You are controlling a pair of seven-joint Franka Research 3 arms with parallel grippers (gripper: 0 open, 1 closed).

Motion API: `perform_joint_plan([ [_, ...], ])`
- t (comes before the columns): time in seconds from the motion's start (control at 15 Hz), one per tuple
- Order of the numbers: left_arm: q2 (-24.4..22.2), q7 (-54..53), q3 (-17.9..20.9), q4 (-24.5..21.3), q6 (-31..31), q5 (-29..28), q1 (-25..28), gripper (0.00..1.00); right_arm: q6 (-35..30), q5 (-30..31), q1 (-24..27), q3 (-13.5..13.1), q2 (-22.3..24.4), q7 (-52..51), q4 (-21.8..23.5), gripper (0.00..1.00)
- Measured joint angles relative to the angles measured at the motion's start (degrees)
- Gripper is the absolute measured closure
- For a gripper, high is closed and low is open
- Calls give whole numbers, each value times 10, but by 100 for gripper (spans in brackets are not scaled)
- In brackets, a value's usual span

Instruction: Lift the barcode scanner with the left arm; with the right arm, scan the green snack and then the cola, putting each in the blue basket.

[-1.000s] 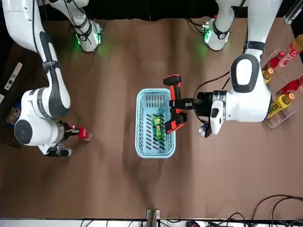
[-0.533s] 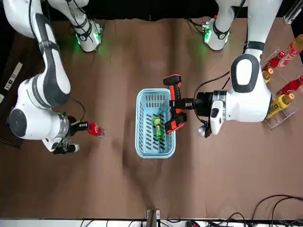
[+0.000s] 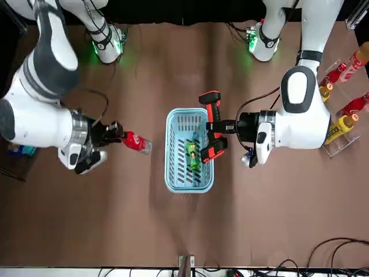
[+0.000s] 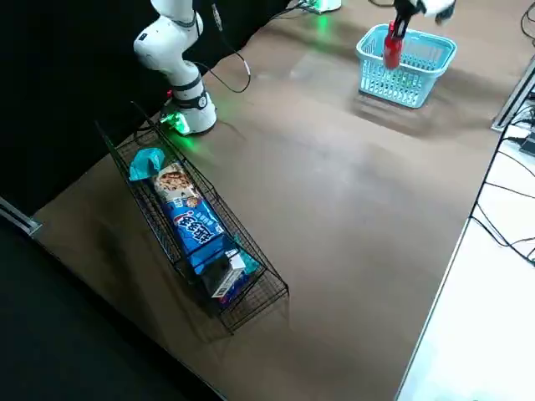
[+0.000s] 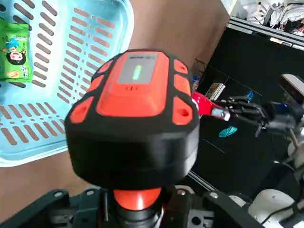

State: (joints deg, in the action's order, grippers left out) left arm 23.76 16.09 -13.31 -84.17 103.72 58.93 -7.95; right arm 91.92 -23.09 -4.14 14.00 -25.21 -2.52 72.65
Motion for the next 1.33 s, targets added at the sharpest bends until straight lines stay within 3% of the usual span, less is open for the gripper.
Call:
perform_joint_plan([
  [0.2, 0, 0, 0, 0, 0, 0, 0, 67, 5, -7, -1, 36, 2, -14, -15, 68],
  [0.53, 0, 0, 0, 0, 0, 0, 0, 67, 77, -12, -7, 81, 2, -15, -22, 68],
  [0.8, 0, -24, -1, 0, 0, 0, -6, 67, 155, -14, -38, 85, 0, -15, -22, 68],
  [1.07, 0, -97, -2, 1, 0, -1, -15, 67, 160, -14, -56, 86, -13, -15, -22, 68],
  [1.33, 0, -145, -7, 1, -2, -39, -19, 67, 161, -14, -56, 85, -19, -15, -22, 68],
])
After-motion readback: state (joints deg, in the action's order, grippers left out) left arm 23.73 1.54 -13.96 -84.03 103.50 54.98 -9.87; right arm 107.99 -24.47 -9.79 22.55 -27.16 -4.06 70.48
